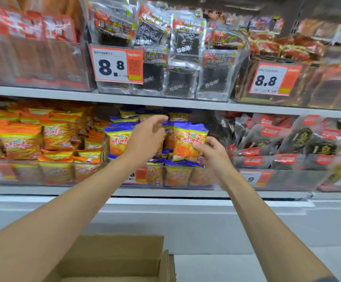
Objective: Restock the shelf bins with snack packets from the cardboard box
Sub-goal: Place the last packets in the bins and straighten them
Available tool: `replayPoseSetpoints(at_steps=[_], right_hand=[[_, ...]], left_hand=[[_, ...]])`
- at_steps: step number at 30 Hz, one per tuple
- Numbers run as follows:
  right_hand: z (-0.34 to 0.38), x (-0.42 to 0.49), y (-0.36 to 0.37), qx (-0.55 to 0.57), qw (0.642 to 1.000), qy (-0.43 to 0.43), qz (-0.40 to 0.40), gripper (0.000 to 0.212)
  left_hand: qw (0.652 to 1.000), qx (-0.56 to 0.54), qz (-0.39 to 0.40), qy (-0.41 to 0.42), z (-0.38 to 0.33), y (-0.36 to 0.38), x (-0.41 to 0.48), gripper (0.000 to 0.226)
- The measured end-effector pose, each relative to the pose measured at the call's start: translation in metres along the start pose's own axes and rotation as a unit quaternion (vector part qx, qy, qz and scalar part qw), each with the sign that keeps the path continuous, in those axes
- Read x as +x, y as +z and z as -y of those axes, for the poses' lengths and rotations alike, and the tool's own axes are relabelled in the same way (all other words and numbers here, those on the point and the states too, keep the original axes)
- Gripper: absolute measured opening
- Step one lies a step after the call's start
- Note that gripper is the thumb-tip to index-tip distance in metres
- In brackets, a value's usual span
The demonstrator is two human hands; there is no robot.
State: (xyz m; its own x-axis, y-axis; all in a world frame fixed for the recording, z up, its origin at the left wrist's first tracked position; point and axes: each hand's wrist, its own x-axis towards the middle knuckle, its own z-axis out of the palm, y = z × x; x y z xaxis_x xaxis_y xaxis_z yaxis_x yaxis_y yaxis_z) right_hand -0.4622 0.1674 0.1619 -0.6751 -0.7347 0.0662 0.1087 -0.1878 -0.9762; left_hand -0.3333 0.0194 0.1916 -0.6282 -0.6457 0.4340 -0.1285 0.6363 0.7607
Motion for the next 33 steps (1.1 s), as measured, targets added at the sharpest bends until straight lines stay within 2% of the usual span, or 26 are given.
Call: replayPoseSetpoints(at_steps=[1, 3, 6, 8, 10, 14, 18, 21, 23, 26, 27, 29, 31, 33], right_hand=[[-0.001, 0.008, -0.002, -0.033, 0.999, -0.007, -0.010, 0.014], [-0.003, 0.020, -0.002, -0.103, 0.995, -0.003, 0.001, 0.009], [-0.007, 0.031, -0.006, -0.183, 0.980, 0.007, 0.072, 0.015], [-0.008, 0.033, -0.010, -0.227, 0.967, 0.012, 0.119, 0.030], [-0.010, 0.034, -0.013, -0.258, 0.956, 0.011, 0.138, 0.036], [-0.011, 0.031, -0.015, -0.321, 0.944, -0.040, 0.065, 0.048], [-0.014, 0.027, -0.013, -0.291, 0.953, -0.072, 0.038, 0.026], [-0.018, 0.026, -0.006, -0.310, 0.946, -0.092, 0.018, 0.028], [-0.021, 0.025, -0.004, -0.334, 0.936, -0.112, 0.021, 0.042], [-0.019, 0.018, -0.002, -0.381, 0.913, -0.133, 0.054, 0.090], [-0.018, 0.016, -0.002, -0.403, 0.902, -0.145, 0.061, 0.096], [-0.019, 0.018, -0.003, -0.430, 0.887, -0.154, 0.067, 0.085], [-0.019, 0.019, -0.002, -0.390, 0.910, -0.119, 0.073, 0.074], [-0.019, 0.022, 0.001, -0.325, 0.940, -0.085, 0.066, 0.079]], left_hand=[[0.993, 0.099, -0.035, 0.054, 0.008, -0.001, 0.002, 0.034], [0.962, 0.240, -0.030, 0.124, 0.026, -0.003, 0.002, 0.031], [0.935, 0.319, 0.028, 0.154, 0.049, -0.003, -0.003, 0.040], [0.931, 0.319, 0.020, 0.176, 0.056, -0.002, -0.006, 0.045], [0.935, 0.303, -0.001, 0.185, 0.057, 0.001, -0.009, 0.050], [0.920, 0.325, -0.009, 0.218, 0.058, 0.008, -0.013, 0.049], [0.907, 0.361, -0.008, 0.215, 0.058, 0.007, -0.009, 0.050], [0.905, 0.369, 0.000, 0.213, 0.059, 0.006, -0.003, 0.055], [0.907, 0.362, -0.001, 0.215, 0.061, 0.005, -0.004, 0.059], [0.919, 0.330, -0.001, 0.218, 0.057, 0.006, -0.012, 0.071], [0.921, 0.325, 0.003, 0.216, 0.055, 0.007, -0.014, 0.074], [0.914, 0.344, 0.008, 0.215, 0.054, 0.009, -0.014, 0.070], [0.905, 0.370, 0.011, 0.209, 0.055, 0.012, -0.012, 0.062], [0.904, 0.378, 0.015, 0.199, 0.056, 0.014, -0.010, 0.062]])
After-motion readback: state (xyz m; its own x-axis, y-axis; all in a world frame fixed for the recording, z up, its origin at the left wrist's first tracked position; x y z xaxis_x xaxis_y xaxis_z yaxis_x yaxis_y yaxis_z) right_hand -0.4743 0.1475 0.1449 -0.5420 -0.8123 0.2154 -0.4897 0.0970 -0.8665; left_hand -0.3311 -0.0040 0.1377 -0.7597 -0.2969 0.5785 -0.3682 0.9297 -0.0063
